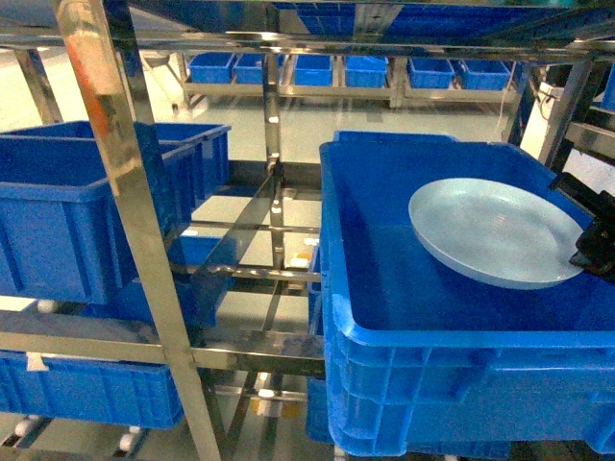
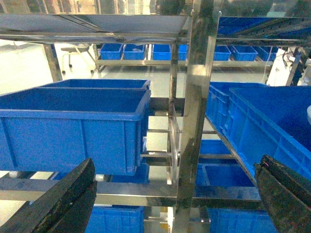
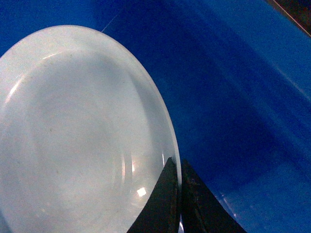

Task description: Place blue tray on left shelf second layer neatly

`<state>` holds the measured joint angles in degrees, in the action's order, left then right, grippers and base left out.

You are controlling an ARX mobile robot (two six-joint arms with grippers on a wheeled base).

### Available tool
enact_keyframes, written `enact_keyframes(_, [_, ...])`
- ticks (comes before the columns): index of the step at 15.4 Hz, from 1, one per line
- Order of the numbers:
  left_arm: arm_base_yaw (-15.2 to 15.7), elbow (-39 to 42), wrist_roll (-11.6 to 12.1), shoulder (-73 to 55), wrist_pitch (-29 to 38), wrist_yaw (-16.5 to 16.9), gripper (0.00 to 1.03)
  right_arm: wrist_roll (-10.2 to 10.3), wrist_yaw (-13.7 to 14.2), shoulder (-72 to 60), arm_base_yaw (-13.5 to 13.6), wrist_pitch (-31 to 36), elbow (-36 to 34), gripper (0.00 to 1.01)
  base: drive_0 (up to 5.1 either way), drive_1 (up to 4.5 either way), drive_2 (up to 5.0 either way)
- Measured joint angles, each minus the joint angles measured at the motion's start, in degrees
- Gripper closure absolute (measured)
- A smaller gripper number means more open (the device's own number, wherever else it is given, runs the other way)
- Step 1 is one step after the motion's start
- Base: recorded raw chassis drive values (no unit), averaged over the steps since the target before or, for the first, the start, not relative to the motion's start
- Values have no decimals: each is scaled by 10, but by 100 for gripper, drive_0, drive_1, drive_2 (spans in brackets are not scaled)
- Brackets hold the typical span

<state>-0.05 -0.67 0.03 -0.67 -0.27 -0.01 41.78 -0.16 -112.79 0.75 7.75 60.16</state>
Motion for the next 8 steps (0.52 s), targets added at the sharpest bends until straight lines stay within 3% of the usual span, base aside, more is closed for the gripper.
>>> enact_keyframes(5, [0,0,0,0,0,0,5,0,0,0,0,3,0,99,0,0,0])
enact_keyframes(8, [0,0,0,0,0,0,5,0,-19,0,8,-3,18,99,0,0,0])
